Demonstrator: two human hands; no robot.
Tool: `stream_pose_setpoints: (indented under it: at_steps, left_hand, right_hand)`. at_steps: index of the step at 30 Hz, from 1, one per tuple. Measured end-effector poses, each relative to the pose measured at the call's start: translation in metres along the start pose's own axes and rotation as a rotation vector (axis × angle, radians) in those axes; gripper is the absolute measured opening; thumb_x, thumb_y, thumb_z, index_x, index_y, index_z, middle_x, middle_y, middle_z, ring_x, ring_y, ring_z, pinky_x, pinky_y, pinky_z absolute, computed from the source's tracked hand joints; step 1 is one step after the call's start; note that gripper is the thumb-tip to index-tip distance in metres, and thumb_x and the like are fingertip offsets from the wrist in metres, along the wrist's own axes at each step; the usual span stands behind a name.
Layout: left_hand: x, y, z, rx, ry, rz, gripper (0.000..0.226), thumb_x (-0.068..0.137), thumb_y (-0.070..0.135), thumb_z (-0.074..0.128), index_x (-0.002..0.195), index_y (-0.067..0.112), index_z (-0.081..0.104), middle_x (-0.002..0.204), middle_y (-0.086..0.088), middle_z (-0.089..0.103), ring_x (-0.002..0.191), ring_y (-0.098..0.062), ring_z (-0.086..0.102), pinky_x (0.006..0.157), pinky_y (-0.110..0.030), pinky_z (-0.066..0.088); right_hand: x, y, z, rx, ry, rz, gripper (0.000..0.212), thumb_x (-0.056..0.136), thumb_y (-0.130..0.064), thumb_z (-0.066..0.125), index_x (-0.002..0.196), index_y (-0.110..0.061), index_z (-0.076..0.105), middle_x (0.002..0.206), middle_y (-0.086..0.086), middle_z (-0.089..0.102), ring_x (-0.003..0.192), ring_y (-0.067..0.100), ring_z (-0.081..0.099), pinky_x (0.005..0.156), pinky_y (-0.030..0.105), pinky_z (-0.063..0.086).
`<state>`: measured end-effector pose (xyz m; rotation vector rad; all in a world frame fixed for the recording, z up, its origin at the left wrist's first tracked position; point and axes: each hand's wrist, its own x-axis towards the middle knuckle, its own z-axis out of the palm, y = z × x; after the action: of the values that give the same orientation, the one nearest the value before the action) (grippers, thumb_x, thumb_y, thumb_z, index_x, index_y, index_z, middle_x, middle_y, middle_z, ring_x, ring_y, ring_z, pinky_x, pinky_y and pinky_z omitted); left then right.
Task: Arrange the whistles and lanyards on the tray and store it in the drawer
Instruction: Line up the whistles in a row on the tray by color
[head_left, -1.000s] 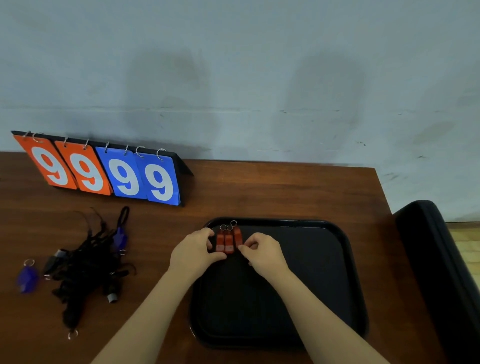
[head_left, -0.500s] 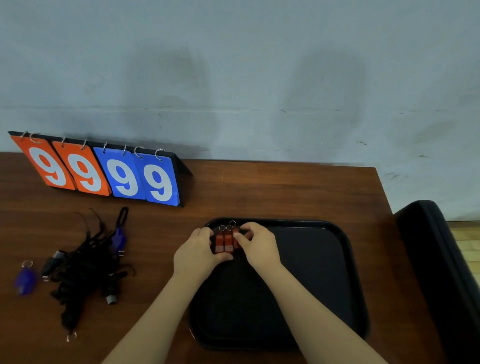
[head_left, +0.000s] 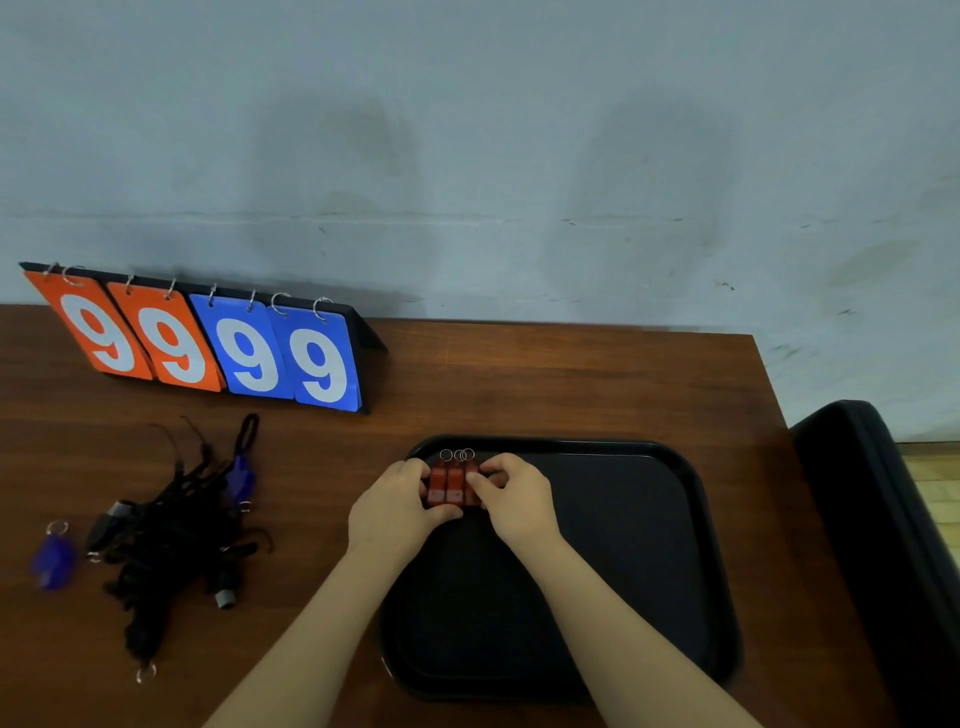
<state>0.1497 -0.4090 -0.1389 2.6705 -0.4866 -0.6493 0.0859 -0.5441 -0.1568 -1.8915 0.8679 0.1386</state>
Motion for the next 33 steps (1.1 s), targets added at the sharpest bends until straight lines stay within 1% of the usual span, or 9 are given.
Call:
stream_pose_setpoints:
  at_steps: [11, 13, 14, 16, 18, 21, 23, 27, 33]
  left_hand:
    - [-0.009, 0.002, -0.008, -0.072, -0.034, -0.040, 0.056, 0.073, 0.050, 0.075, 0.115, 0.025, 0.048, 0.108, 0.008, 0.050, 0.089, -0.006, 0.053, 0.068, -0.021, 0.043]
    - [-0.015, 0.002, -0.012, -0.343, 0.013, -0.167, 0.041, 0.082, 0.038, 0.070, 0.111, 0.019, 0.047, 0.105, 0.003, 0.051, 0.086, -0.009, 0.055, 0.070, -0.024, 0.047]
    - [-0.018, 0.004, -0.016, -0.584, 0.005, -0.286, 0.030, 0.089, 0.027, 0.063, 0.112, 0.015, 0.049, 0.103, -0.003, 0.053, 0.085, -0.012, 0.057, 0.073, -0.030, 0.051]
    - [-0.030, 0.015, -0.027, -1.128, -0.088, -0.448, 0.017, 0.095, 0.005, 0.047, 0.111, 0.011, 0.051, 0.106, -0.014, 0.053, 0.088, -0.022, 0.059, 0.084, -0.040, 0.053]
    - [-0.043, 0.027, -0.039, -1.455, -0.110, -0.393, 0.024, 0.095, -0.005, 0.040, 0.107, 0.009, 0.055, 0.111, -0.016, 0.053, 0.099, -0.025, 0.061, 0.090, -0.042, 0.051]
    - [-0.063, 0.044, -0.053, -1.664, -0.079, -0.222, 0.028, 0.095, -0.008, 0.042, 0.112, 0.008, 0.057, 0.115, -0.013, 0.060, 0.110, -0.023, 0.062, 0.089, -0.037, 0.052]
    - [-0.076, 0.052, -0.056, -1.664, -0.077, -0.135, 0.026, 0.095, -0.005, 0.047, 0.115, 0.007, 0.058, 0.117, -0.012, 0.063, 0.112, -0.021, 0.063, 0.090, -0.036, 0.053]
    - [-0.100, 0.063, -0.054, -1.549, -0.029, -0.055, 0.020, 0.092, 0.004, 0.057, 0.111, 0.005, 0.061, 0.112, -0.013, 0.068, 0.102, -0.020, 0.069, 0.089, -0.035, 0.056]
    - [-0.130, 0.067, -0.053, -1.109, 0.103, 0.003, 0.011, 0.086, 0.013, 0.067, 0.097, 0.013, 0.064, 0.096, -0.003, 0.070, 0.084, -0.012, 0.072, 0.066, -0.022, 0.057]
  right_hand:
    - [-0.009, -0.003, -0.005, 0.051, 0.021, 0.031, 0.019, 0.095, -0.032, 0.058, 0.110, -0.020, 0.060, 0.095, -0.010, 0.059, 0.083, 0.004, 0.057, 0.071, 0.017, 0.047]
    - [-0.017, -0.005, -0.011, 0.108, 0.029, 0.034, 0.017, 0.097, -0.030, 0.056, 0.110, -0.019, 0.060, 0.097, -0.008, 0.061, 0.087, 0.007, 0.061, 0.079, 0.024, 0.053]
    - [-0.022, -0.008, -0.014, 0.131, 0.025, 0.027, 0.015, 0.097, -0.029, 0.056, 0.109, -0.020, 0.060, 0.097, -0.008, 0.062, 0.089, 0.009, 0.063, 0.082, 0.026, 0.054]
    - [-0.035, -0.015, -0.021, 0.169, -0.017, -0.018, 0.009, 0.097, -0.026, 0.056, 0.104, -0.024, 0.061, 0.096, -0.008, 0.063, 0.088, 0.010, 0.065, 0.075, 0.021, 0.053]
    - [-0.053, -0.025, -0.028, 0.227, -0.104, -0.085, 0.005, 0.097, -0.024, 0.057, 0.099, -0.026, 0.061, 0.096, -0.006, 0.065, 0.083, 0.009, 0.065, 0.066, 0.017, 0.050]
    - [-0.083, -0.035, -0.037, 0.347, -0.217, -0.216, 0.014, 0.093, -0.023, 0.063, 0.106, -0.026, 0.062, 0.101, -0.004, 0.068, 0.086, 0.011, 0.068, 0.069, 0.022, 0.056]
    - [-0.100, -0.039, -0.042, 0.390, -0.206, -0.295, 0.020, 0.091, -0.021, 0.066, 0.111, -0.024, 0.062, 0.101, -0.003, 0.069, 0.090, 0.011, 0.069, 0.071, 0.025, 0.058]
    - [-0.123, -0.039, -0.055, 0.513, -0.008, -0.327, 0.013, 0.093, -0.017, 0.063, 0.105, -0.014, 0.066, 0.093, 0.004, 0.073, 0.084, 0.014, 0.072, 0.070, 0.027, 0.059]
    - [-0.143, -0.040, -0.073, 0.609, 0.083, -0.245, 0.009, 0.094, -0.016, 0.061, 0.099, -0.015, 0.068, 0.091, 0.004, 0.074, 0.078, 0.011, 0.072, 0.067, 0.022, 0.057]
